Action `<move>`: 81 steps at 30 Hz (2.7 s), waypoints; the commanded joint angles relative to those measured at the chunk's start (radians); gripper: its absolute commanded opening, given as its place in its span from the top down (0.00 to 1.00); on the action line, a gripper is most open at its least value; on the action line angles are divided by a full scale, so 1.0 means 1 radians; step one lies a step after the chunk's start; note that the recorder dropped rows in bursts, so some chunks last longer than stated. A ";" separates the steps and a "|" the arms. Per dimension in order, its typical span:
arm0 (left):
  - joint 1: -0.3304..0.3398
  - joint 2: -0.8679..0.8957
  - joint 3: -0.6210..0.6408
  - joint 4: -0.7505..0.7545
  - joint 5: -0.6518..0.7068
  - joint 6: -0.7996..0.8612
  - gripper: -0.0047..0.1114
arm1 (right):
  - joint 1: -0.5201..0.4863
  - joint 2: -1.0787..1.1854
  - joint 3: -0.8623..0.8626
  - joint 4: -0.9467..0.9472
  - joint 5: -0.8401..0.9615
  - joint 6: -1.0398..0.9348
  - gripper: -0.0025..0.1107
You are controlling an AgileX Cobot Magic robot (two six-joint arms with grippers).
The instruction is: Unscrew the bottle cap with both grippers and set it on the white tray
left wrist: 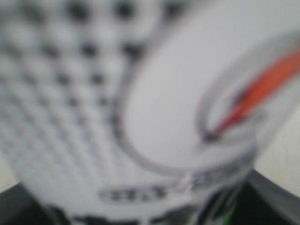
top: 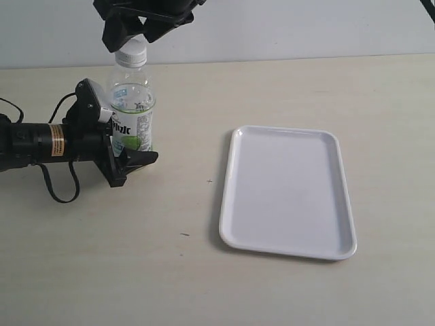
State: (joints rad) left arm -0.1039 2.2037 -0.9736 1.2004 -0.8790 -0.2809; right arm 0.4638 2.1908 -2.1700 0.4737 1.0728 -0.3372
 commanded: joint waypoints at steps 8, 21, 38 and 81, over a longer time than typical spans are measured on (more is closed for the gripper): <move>-0.005 -0.005 0.006 0.026 0.038 -0.010 0.96 | 0.002 0.014 -0.011 -0.007 0.004 0.001 0.47; -0.005 -0.005 0.006 0.039 0.036 -0.010 0.96 | 0.002 0.014 -0.011 -0.010 0.037 -0.111 0.97; -0.005 -0.005 0.006 0.045 0.031 -0.014 0.96 | 0.002 0.014 -0.011 -0.010 0.050 -0.739 0.98; -0.005 -0.005 0.006 0.045 0.029 -0.014 0.96 | 0.002 -0.023 -0.011 -0.063 0.016 0.104 0.39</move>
State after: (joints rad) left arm -0.1039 2.2015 -0.9736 1.2238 -0.8826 -0.2873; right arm 0.4638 2.1658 -2.1793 0.4181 1.0985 -0.2389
